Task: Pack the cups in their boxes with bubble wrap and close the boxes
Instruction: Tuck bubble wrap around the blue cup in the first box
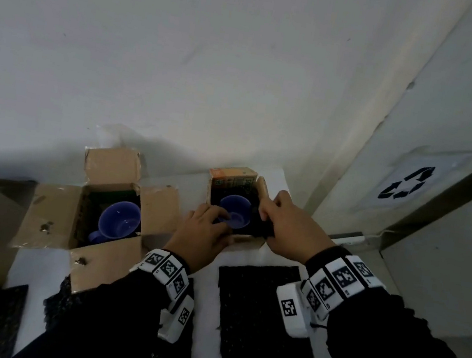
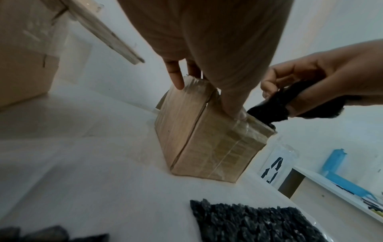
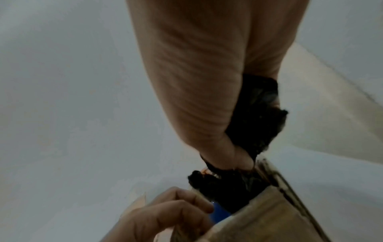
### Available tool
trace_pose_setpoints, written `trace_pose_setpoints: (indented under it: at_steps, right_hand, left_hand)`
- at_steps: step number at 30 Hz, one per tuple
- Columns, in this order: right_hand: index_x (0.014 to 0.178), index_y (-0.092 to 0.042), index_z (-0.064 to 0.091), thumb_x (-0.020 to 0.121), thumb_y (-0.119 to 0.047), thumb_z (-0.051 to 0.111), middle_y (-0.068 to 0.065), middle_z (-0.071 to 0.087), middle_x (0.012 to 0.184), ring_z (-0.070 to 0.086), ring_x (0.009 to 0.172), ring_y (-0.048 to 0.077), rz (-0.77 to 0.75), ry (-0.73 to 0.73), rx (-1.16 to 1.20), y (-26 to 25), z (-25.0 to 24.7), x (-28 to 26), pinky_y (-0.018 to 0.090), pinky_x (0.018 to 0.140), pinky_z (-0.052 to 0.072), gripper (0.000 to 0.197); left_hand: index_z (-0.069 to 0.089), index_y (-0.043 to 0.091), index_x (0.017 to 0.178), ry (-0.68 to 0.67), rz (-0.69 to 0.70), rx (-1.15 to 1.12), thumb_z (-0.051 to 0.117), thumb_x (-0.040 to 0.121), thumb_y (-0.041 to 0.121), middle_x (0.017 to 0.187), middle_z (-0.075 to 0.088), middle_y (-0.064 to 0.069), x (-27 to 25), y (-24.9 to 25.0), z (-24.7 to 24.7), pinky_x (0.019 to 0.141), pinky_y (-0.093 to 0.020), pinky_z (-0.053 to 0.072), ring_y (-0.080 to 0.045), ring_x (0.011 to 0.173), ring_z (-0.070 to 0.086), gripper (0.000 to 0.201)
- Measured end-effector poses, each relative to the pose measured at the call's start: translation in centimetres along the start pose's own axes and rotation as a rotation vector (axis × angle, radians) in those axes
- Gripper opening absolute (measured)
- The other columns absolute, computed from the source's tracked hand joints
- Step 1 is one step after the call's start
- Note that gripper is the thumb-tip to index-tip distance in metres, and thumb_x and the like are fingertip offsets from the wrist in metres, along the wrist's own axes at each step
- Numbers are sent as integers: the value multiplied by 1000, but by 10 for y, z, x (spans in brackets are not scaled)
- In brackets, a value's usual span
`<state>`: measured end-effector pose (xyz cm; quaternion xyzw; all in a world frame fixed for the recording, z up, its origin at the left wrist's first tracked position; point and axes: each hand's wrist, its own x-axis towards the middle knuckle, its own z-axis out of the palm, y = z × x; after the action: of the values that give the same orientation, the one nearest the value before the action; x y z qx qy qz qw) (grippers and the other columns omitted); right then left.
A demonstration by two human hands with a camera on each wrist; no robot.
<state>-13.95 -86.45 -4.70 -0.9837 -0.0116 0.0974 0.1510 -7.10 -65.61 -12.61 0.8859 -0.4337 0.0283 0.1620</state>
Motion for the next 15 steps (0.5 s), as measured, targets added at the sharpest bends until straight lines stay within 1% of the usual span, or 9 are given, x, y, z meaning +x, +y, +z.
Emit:
trace_pose_setpoints:
  at_steps: [1, 3, 6, 8, 9, 11, 12, 13, 15]
  right_hand:
    - [95, -22, 40, 75, -9, 64, 4, 39, 100, 50, 70, 27, -2, 41, 60, -2, -2, 3, 42, 63, 48, 34]
    - [89, -21, 39, 74, -10, 64, 2, 46, 91, 51, 71, 28, -6, 107, 124, -10, -4, 9, 41, 62, 46, 31]
    - [86, -18, 42, 80, -12, 61, 7, 56, 89, 54, 80, 30, 13, 134, 79, -25, 3, 18, 40, 68, 46, 20]
    - [89, -16, 50, 85, -20, 60, 10, 61, 94, 57, 88, 29, 24, 77, 13, -34, 11, 23, 34, 68, 43, 11]
    - [89, -15, 52, 87, -26, 58, 10, 62, 93, 57, 87, 28, 36, 29, 17, -39, 15, 24, 31, 65, 39, 13]
    - [87, -12, 50, 91, -34, 52, 7, 58, 83, 56, 78, 24, 66, -83, 111, -45, 16, 26, 30, 58, 36, 23]
    - [93, -11, 50, 93, -34, 49, 6, 56, 84, 54, 76, 23, 83, -138, 179, -46, 12, 27, 31, 58, 38, 22]
    - [104, -10, 50, 93, -30, 48, 7, 57, 90, 55, 80, 24, 99, -195, 229, -44, 8, 29, 33, 62, 41, 22]
    - [120, -11, 51, 92, -18, 51, 12, 59, 110, 56, 95, 26, 83, -276, 240, -34, -2, 32, 32, 73, 43, 29]
  left_hand:
    - [65, 26, 96, 14, -7, 6, 45, 88, 50, 115, 58, 2, 0, 2, -2, 79, -42, 44, -25, 102, 53, 32]
    - [60, 29, 104, 91, -74, -6, 42, 90, 54, 116, 57, 7, -1, 6, -9, 87, -42, 38, -18, 106, 51, 34]
    - [56, 30, 105, 245, -219, -109, 33, 94, 53, 111, 56, 11, -2, 6, -22, 89, -40, 33, -13, 103, 47, 34]
    - [55, 31, 105, 264, -254, -153, 28, 95, 54, 110, 55, 12, -2, 4, -26, 89, -39, 34, -13, 101, 48, 37]
    - [55, 31, 106, 257, -244, -155, 28, 95, 55, 109, 56, 12, -2, 1, -26, 88, -40, 35, -13, 101, 49, 38]
    - [55, 29, 108, 227, -185, -153, 30, 94, 58, 110, 56, 11, -4, -2, -25, 87, -41, 37, -14, 100, 51, 41]
    - [55, 29, 110, 203, -157, -163, 31, 93, 60, 110, 57, 11, -5, -3, -25, 88, -42, 37, -15, 101, 52, 43]
    - [54, 29, 112, 173, -137, -176, 34, 91, 64, 111, 57, 12, -6, -4, -24, 89, -43, 37, -15, 103, 53, 45]
    - [53, 32, 115, 102, -115, -170, 39, 83, 73, 112, 60, 13, -8, -3, -20, 92, -44, 36, -14, 107, 51, 53]
